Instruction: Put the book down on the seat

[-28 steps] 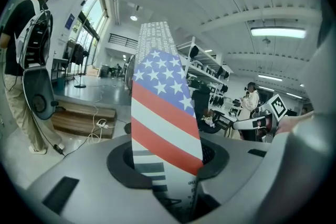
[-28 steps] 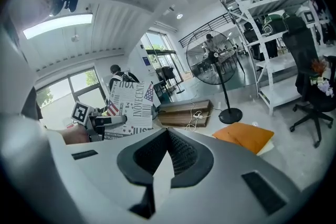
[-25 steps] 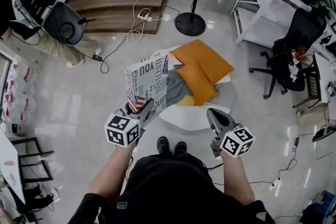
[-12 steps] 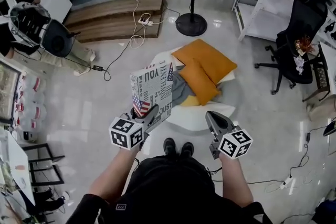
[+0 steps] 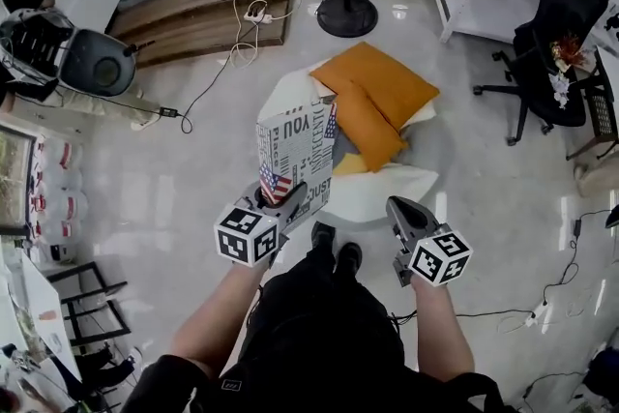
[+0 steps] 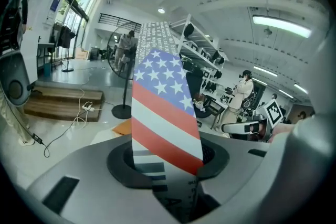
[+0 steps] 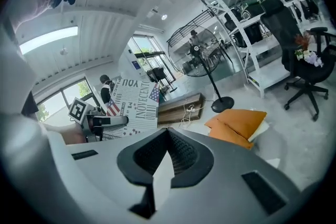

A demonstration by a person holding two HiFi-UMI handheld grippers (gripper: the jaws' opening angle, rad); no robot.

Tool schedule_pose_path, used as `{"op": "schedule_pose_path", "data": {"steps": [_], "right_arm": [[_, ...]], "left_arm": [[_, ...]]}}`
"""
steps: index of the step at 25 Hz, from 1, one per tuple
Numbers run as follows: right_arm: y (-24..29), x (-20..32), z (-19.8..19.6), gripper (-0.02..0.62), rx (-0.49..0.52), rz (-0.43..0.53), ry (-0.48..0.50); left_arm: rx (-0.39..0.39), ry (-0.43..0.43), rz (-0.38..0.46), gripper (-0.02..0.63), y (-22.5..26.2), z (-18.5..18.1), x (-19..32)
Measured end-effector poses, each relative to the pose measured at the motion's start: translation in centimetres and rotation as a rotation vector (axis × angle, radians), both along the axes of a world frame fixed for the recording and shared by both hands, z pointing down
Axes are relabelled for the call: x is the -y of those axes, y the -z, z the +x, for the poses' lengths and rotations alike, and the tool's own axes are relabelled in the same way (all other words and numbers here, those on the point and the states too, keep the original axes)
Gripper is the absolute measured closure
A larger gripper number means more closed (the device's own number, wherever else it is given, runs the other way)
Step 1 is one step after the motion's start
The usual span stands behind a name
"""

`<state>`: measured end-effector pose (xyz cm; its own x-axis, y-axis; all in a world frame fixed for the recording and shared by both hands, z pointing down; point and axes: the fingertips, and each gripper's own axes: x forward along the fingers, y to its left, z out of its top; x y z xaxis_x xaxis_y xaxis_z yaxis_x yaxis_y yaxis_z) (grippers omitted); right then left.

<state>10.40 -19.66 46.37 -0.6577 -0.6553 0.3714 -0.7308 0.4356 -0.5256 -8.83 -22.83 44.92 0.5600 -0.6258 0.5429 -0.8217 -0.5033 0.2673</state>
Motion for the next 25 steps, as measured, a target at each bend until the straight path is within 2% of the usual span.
{"op": "schedule_pose_path", "data": {"steps": [8, 13, 19, 25], "right_arm": [[-5.9, 2.0, -0.8, 0.580, -0.087, -0.091, -0.007], [-10.0, 4.7, -0.6, 0.580, -0.090, -0.135, 0.006], [-16.3, 5.3, -2.0, 0.580, -0.100, -0.185, 0.039], [-22.1, 5.2, -2.4, 0.580, -0.067, -0.251, 0.021]], "left_arm": [[-0.049, -0.026, -0.090, 0.439, -8.9, -0.4, 2.0], [-0.061, -0.047, -0.168, 0.438, -15.8, 2.4, 4.5], [-0.057, -0.087, -0.243, 0.438, -23.7, 4.7, 5.2], [-0.067, -0.085, -0.294, 0.438, -30.6, 5.5, 5.6]]}}
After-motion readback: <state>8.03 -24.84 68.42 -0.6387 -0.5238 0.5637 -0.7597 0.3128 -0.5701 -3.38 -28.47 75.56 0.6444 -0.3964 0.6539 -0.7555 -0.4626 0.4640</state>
